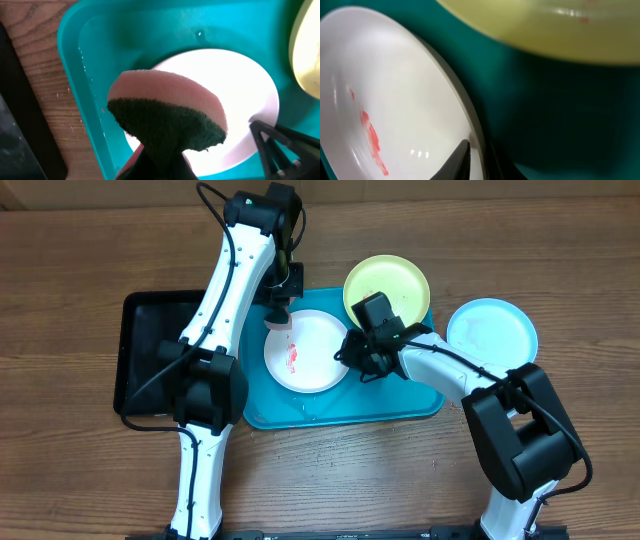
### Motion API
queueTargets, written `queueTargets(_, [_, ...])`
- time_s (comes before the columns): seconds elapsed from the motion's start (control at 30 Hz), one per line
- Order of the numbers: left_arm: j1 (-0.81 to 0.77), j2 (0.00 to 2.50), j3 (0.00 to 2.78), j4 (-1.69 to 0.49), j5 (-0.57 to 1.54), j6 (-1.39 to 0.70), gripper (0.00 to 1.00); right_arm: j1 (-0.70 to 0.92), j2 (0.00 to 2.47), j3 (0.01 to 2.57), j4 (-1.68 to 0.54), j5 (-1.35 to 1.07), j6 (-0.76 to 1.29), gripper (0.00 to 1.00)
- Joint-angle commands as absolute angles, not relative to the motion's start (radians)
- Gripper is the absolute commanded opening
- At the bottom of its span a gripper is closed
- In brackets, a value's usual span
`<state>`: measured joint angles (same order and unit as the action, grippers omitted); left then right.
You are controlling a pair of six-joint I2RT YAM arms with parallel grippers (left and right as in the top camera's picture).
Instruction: Clean dirty plates on tray and stack at the side
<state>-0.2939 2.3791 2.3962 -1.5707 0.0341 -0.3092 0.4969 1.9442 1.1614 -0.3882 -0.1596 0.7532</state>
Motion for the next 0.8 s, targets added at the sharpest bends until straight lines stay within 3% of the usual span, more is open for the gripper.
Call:
queueTargets(0.0, [-0.293,2.376,2.389,-1.554,0.042,-0.322,0.04,0.49,1.958,1.182,-0.342,-0.13,0.706,0.15])
queueTargets(0.23, [-0.309,2.376,2.318,-1.514,0.041,-0.323,0.04,0.49,1.985,1.182,-0.333,-0.132,0.732,0.04])
queueTargets(0.77, [-0.367,2.376,1.907,-1.202,-0.034,-0.401,0.04,0.487,1.986,1.182,-0.361,-0.17,0.751,0.04])
